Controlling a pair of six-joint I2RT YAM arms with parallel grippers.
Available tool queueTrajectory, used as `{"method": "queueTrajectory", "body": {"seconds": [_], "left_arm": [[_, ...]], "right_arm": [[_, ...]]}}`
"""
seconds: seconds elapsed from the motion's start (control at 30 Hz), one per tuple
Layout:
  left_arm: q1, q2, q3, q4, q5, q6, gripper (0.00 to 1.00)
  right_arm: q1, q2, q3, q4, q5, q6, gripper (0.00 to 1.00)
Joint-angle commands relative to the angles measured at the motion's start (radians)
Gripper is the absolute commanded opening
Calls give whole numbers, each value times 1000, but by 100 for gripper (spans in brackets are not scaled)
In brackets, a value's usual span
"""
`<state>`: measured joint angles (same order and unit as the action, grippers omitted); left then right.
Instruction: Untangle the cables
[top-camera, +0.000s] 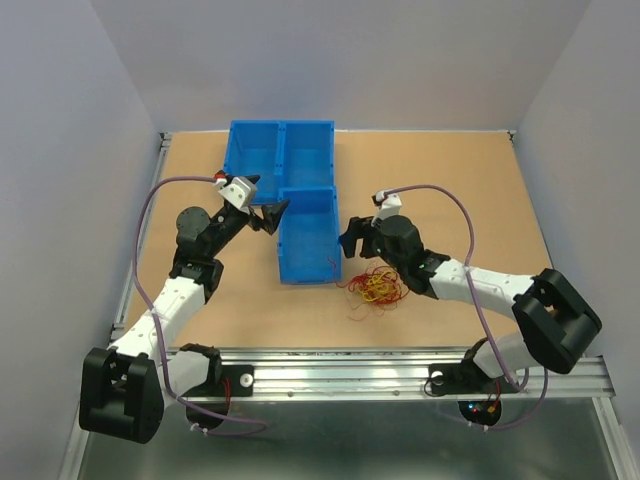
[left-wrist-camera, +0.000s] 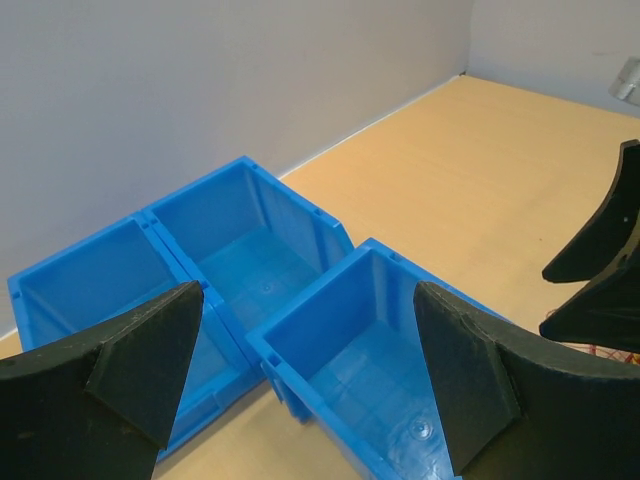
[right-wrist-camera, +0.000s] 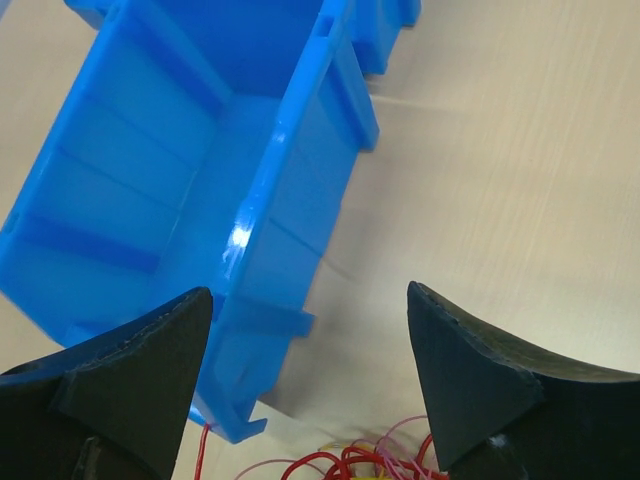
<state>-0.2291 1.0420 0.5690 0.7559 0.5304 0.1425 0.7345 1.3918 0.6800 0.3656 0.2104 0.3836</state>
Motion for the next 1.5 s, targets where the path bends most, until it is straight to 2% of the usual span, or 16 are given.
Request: {"method": "queueTrajectory", "body": {"seconds": [0.0, 0.23, 0.37, 0.5, 0.57, 0.6, 0.63, 0.67, 0.9, 1.0, 1.1, 1.13, 1.2, 1.33, 1.47], "left_arm": [[-9, -22, 23, 36, -7, 22, 98], [-13, -25, 23, 33, -10, 26, 98], [-15, -28, 22, 30, -13, 26, 98], [-16, -28, 23, 26, -12, 32, 98], [-18, -30, 23, 26, -10, 34, 98], [-19, -30, 25, 25, -10, 32, 98], [-18, -31, 25, 25, -12, 34, 98], [-21, -33, 23, 23, -10, 34, 98], [-29, -31, 26, 19, -13, 40, 98], [-33, -27, 26, 16, -17, 46, 98], [-36, -31, 25, 13, -21, 49, 98], [-38, -31, 26, 11, -23, 49, 98], [-38, -30, 26, 10, -20, 52, 98], [-45, -25, 29, 6, -21, 60, 98], [-58, -16, 32, -3, -15, 65, 98]], "right_arm": [[16, 50, 122, -31, 23, -11, 82], [77, 157, 225, -82, 137, 4, 80], [98, 200, 266, -140, 240, 37, 66], [101, 193, 256, -180, 310, 57, 42], [100, 158, 224, -198, 345, 69, 17], [101, 138, 224, -203, 351, 70, 17], [101, 116, 187, -208, 356, 74, 7], [101, 60, 167, -214, 363, 83, 3], [101, -196, 10, -258, 449, 101, 1], [101, -224, 7, -289, 501, 97, 0], [97, -209, 23, -320, 674, 104, 1], [88, -198, 29, -320, 675, 104, 1], [25, -174, 68, -347, 710, 116, 0], [-125, -117, 128, -353, 663, 115, 1], [-341, -63, 182, -353, 587, 104, 0]]}}
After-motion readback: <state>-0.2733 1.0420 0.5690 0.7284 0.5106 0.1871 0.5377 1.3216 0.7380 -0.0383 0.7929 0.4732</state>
